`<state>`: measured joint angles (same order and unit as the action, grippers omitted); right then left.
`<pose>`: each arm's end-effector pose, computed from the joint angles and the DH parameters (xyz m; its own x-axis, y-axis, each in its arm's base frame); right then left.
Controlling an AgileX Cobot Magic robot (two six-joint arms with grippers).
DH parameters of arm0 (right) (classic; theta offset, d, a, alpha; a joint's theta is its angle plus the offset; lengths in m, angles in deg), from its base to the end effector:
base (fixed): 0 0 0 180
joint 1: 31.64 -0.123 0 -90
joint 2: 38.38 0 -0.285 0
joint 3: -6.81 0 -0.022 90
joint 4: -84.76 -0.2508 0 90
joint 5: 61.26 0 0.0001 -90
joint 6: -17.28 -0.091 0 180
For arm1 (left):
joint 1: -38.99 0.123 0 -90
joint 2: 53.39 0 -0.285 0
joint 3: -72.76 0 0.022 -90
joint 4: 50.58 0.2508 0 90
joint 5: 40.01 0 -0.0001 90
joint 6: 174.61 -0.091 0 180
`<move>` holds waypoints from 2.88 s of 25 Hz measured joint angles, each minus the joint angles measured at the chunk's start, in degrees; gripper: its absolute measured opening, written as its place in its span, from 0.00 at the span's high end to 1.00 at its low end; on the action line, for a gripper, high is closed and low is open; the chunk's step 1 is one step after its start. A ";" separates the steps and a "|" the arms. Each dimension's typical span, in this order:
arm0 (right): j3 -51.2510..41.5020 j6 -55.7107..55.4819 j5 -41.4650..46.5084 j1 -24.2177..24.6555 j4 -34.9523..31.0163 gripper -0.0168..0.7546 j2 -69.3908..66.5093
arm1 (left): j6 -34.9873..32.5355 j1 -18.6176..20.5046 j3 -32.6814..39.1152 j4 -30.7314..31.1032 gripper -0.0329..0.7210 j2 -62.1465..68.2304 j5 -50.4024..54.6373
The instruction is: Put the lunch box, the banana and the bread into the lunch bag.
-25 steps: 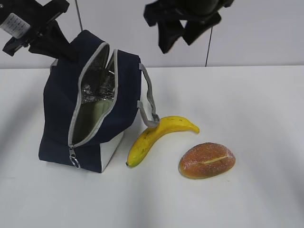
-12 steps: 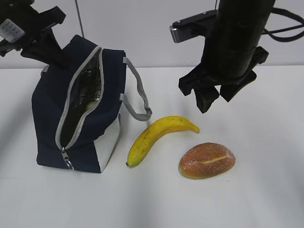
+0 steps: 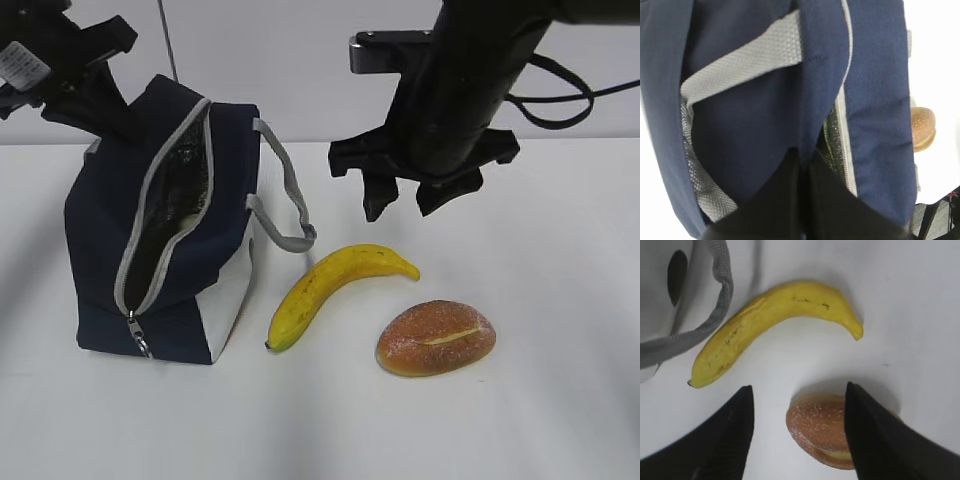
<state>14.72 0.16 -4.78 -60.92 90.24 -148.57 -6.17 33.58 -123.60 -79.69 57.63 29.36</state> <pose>0.3359 0.1800 0.2741 -0.9004 -0.2267 -0.3713 -0.2506 0.9679 0.0167 0.3742 -0.0771 0.3138 -0.9414 0.0963 -0.3233 0.2365 0.8719 -0.4288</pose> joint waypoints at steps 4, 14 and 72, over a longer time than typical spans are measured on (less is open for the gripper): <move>0.00 -10.96 -1.24 0.00 0.25 0.43 -3.59 | -0.02 0.00 0.00 0.06 0.96 0.00 0.00; 0.00 -32.62 -11.29 0.00 -3.33 0.43 -12.14 | -0.06 0.00 0.00 0.00 0.96 0.00 0.11; 6.53 -37.84 -20.22 0.45 -4.10 0.56 -23.22 | -0.13 0.00 0.00 -0.08 0.96 0.00 0.21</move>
<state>21.26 -37.68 -25.01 -60.47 86.14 -171.80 -6.29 33.58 -123.60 -79.77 57.63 29.56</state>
